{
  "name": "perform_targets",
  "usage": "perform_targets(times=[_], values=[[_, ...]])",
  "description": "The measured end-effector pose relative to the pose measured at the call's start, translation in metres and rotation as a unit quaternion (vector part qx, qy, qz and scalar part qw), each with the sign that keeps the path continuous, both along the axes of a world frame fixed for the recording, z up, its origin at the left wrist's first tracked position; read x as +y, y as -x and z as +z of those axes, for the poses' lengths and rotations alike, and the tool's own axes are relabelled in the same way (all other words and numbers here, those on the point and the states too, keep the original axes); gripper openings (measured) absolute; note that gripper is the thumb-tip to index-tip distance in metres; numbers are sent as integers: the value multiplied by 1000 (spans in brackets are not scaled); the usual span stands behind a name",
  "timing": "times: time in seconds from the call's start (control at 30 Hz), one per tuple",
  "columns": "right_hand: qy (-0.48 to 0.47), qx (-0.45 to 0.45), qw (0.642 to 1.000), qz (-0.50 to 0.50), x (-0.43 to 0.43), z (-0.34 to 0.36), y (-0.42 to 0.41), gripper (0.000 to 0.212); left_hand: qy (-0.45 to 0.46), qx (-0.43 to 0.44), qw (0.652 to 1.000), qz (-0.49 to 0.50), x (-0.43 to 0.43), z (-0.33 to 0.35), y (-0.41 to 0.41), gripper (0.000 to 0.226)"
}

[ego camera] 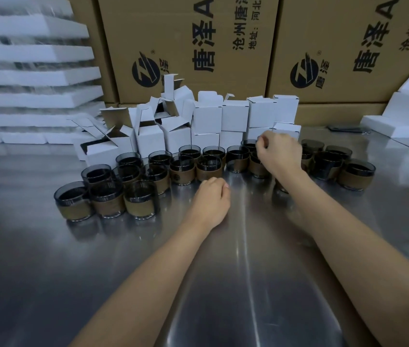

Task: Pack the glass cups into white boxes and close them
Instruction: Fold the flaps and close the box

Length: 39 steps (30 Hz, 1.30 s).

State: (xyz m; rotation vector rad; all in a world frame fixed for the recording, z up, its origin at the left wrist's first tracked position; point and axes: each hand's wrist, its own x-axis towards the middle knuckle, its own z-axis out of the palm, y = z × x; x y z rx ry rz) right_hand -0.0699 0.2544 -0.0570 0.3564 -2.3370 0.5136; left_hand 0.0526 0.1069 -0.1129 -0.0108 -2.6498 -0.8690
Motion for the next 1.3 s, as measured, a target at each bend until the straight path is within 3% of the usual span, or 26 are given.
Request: perform_targets(times=[0.17,0.3,0.4,0.5,0.57,0.7,0.8,0.87,1.0,1.3], values=[[26,108,993,41,-3,9,-11,27,-1,6,1000,13,1,-1,2,29],[222,-62,965,126,-42,-10,-52,26,-41,32,999,16,0,3,2,25],[278,-175,933,147,-68,-38,-82,31,-88,57,994,15,-2,5,0,21],[331,-239,903,131,-74,-47,-86,37,-122,106,986,43,-7,6,-1,41],[306,-261,908,114,-75,-46,-86,39,-107,143,982,68,-8,8,-1,49],[248,-261,925,124,-78,-47,-84,44,-57,217,973,63,-10,17,-4,37],[203,-267,934,121,-81,-43,-80,42,-79,235,962,112,-19,34,5,35],[148,-273,943,118,-83,-44,-79,40,-91,187,967,148,-24,48,19,34],[92,-266,953,109,-86,-45,-77,36,6,36,981,189,-43,72,57,28],[28,-234,966,106,-91,-52,-72,31,158,-28,967,198,-81,76,119,28]])
